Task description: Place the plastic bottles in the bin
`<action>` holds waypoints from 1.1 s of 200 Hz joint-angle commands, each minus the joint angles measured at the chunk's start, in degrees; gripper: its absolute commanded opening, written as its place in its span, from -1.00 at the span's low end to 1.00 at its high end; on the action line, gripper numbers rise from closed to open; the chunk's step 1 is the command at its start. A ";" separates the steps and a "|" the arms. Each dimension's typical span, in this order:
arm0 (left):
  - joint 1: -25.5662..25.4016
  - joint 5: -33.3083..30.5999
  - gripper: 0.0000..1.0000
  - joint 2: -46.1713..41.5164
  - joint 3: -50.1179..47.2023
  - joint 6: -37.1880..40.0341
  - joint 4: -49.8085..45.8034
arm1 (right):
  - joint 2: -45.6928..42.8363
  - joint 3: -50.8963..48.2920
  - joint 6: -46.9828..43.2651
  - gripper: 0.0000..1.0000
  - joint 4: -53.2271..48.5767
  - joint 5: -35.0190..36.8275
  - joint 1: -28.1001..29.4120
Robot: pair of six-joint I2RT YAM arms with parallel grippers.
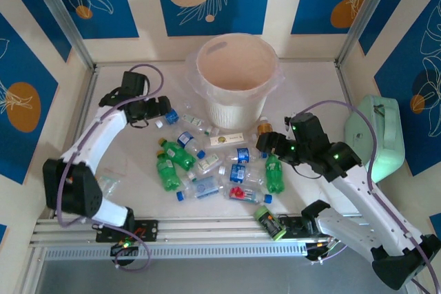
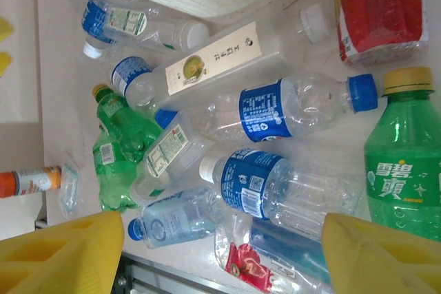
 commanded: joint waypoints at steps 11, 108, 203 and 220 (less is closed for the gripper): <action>0.60 1.79 0.90 6.79 5.71 4.41 3.55 | -0.61 -0.85 1.43 0.52 -0.45 0.20 1.88; 0.60 2.38 0.98 22.79 15.72 10.96 0.91 | -1.28 -1.29 2.10 0.52 -1.74 0.93 2.41; 0.61 5.37 1.00 27.50 13.97 11.38 1.38 | 0.05 -0.02 1.93 0.54 -1.98 0.86 2.61; 0.60 5.80 1.00 28.28 13.98 11.32 1.35 | 0.22 0.20 1.93 0.56 -1.92 0.85 2.61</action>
